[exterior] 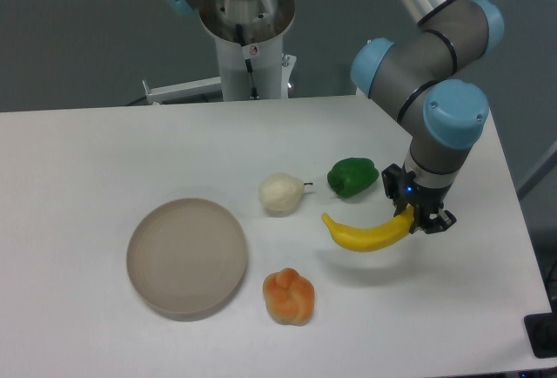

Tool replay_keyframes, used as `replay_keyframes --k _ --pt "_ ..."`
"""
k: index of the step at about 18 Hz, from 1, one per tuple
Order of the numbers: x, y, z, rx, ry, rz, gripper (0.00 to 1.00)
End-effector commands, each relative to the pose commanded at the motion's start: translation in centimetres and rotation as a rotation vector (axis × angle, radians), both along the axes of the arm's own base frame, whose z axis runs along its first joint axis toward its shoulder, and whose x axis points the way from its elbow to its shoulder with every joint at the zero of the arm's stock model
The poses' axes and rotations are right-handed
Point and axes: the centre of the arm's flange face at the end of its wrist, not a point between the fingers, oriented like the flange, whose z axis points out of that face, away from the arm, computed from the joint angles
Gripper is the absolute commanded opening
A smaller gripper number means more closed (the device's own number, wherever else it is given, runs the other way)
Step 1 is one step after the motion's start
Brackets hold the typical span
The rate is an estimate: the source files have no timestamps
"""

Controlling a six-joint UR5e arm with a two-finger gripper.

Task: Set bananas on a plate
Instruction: 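Carry the held yellow banana across the table toward the beige plate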

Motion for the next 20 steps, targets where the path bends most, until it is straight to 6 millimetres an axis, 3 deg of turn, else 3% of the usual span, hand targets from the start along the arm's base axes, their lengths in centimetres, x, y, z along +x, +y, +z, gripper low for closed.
replay_keyframes --k 8,12,17,19,20 --pt "0.9 1.1 -0.1 0.004 -0.005 0.02 0.11" --pt "4.2 3.8 0.0 0.019 -0.013 0.075 0.1" --pt "10.8 7.4 0.9 0.031 -0.017 0.098 0.1" --pt "18.0 9.6 1.3 0.036 -0.03 0.094 0.11" --pt "20.5 10.6 1.2 0.036 -0.034 0.088 0.11"
